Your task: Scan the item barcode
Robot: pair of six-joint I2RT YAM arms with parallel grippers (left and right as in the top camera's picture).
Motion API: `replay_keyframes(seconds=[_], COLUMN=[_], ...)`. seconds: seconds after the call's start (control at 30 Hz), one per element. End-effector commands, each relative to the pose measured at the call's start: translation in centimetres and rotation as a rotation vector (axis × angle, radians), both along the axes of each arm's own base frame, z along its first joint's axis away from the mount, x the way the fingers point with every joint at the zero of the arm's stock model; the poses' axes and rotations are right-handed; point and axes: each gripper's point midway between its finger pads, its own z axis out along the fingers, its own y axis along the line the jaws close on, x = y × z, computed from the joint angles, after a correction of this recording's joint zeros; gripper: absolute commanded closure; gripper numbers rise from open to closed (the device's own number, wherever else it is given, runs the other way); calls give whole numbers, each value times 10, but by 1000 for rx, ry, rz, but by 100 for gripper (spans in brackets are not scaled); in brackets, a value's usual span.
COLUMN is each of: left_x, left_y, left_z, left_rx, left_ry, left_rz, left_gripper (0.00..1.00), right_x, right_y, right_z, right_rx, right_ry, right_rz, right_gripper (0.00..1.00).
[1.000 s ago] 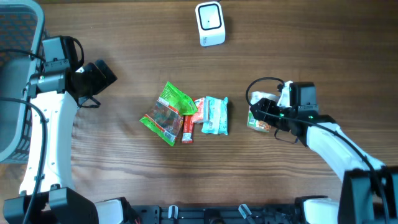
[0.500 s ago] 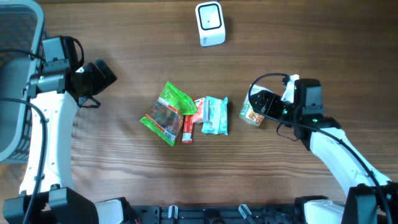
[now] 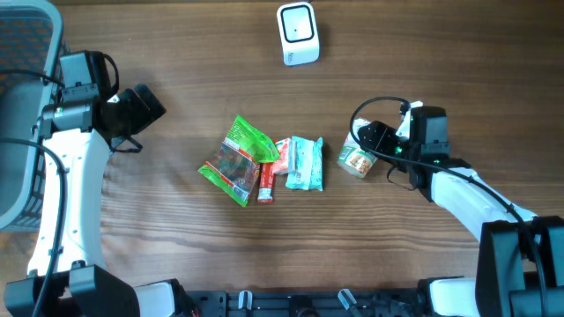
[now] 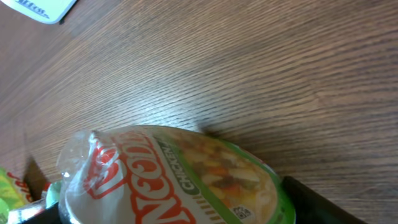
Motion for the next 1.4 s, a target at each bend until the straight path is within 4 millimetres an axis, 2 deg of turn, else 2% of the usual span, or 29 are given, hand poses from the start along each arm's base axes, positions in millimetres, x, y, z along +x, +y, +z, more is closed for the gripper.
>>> replay_keyframes(seconds=[0.0, 0.07, 0.17, 0.27, 0.33, 0.57, 0.63, 0.73, 0.77, 0.87, 1.07, 1.23, 1.37], left_x=[1, 1, 1, 1, 1, 1, 1, 1, 1, 1, 1, 1, 1], left_y=[1, 1, 1, 1, 1, 1, 1, 1, 1, 1, 1, 1, 1], left_z=[4, 4, 4, 4, 4, 4, 4, 4, 4, 4, 4, 4, 4], left_rx=[3, 3, 3, 3, 3, 3, 3, 3, 3, 3, 3, 3, 3], left_ry=[-14, -14, -14, -14, -14, -14, -14, -14, -14, -14, -14, -14, -14], left_rz=[-5, -5, -5, -5, -5, -5, -5, -5, -5, -5, -5, -5, -5], left_gripper=[0, 0, 0, 0, 0, 0, 0, 0, 0, 0, 0, 0, 0], right_x=[3, -7, -32, -66, -82, -96, -102, -112, -118, -119, -116, -106, -101], right_y=[23, 44, 53, 59, 62, 69, 79, 99, 112, 121, 120, 116, 105], right_z=[38, 84, 138, 174, 185, 196, 199, 190, 188, 183, 181, 174, 150], right_rx=[102, 207, 409, 617, 701, 763, 740, 668, 657, 640, 632, 570, 454], right_ry=[-94, -218, -320, -369, -365, -301, -287, -219, -198, -173, -169, -192, -164], right_rz=[116, 284, 445, 646, 722, 724, 719, 675, 696, 690, 668, 624, 567], right_gripper=[23, 24, 24, 26, 29, 33, 33, 33, 33, 33, 34, 33, 33])
